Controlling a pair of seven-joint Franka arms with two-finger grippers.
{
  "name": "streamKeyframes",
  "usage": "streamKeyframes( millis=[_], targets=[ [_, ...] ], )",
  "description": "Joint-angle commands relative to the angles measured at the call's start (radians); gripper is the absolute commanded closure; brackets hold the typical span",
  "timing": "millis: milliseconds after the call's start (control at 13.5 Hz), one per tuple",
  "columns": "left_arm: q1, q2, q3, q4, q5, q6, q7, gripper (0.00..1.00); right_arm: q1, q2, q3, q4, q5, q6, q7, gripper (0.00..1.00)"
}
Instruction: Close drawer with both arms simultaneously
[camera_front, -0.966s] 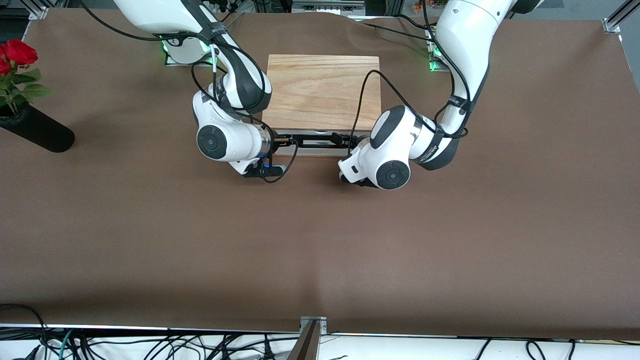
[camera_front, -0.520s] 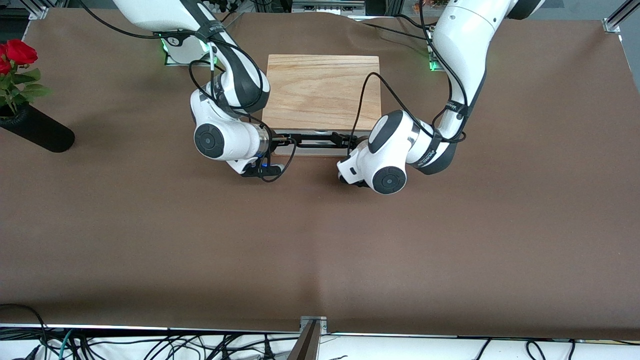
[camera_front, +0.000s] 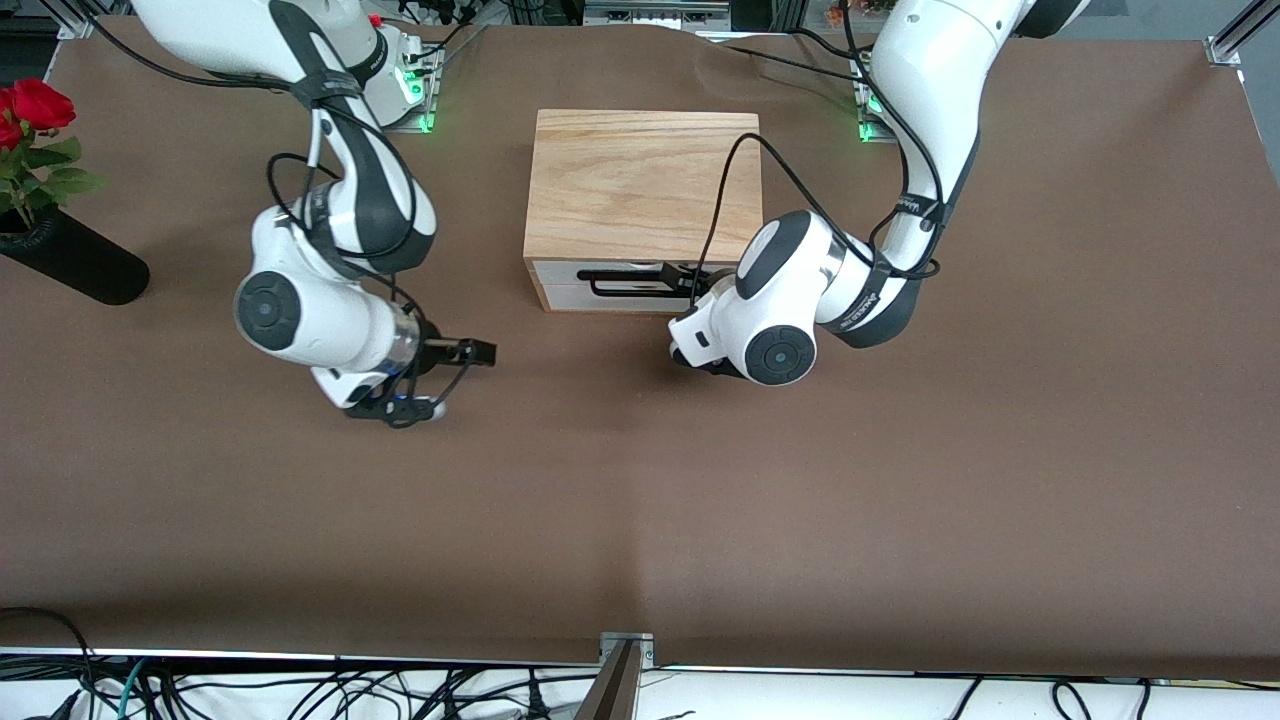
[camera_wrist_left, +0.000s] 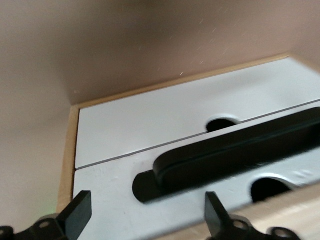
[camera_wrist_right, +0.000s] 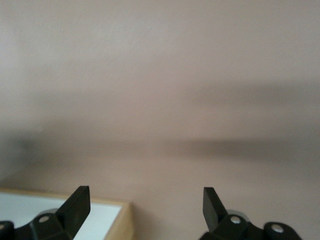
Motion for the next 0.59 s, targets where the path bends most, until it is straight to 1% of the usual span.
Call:
streamKeyframes(
  millis=[0,149,223,297,372,520],
  targets=[
    [0.041,-0.010,0.013,0.082,-0.016,-0.011,-0.002,0.00,-0.002,-0.044,-0.051,0.021,-0.034,-0.016,-0.078,0.00],
    [0.095,-0.013,0.016,0.133,-0.002,-0.010,-0.001,0.00,-0.001,-0.108,-0.079,0.026,-0.033,-0.074,-0.096,0.00],
    [0.113,-0.019,0.020,0.142,0.042,-0.010,-0.001,0.00,-0.002,-0.144,-0.100,0.025,-0.034,-0.131,-0.098,0.00],
    [0.117,-0.035,0.038,0.154,0.097,-0.010,0.001,0.00,-0.002,-0.187,-0.128,0.026,-0.040,-0.186,-0.106,0.00],
    [0.118,-0.061,0.068,0.166,0.126,-0.010,0.001,0.00,-0.002,-0.230,-0.150,0.022,-0.047,-0.223,-0.119,0.00],
    [0.150,-0.078,0.127,0.165,0.131,-0.014,0.002,0.00,-0.001,-0.312,-0.185,0.020,-0.063,-0.316,-0.132,0.00]
  ],
)
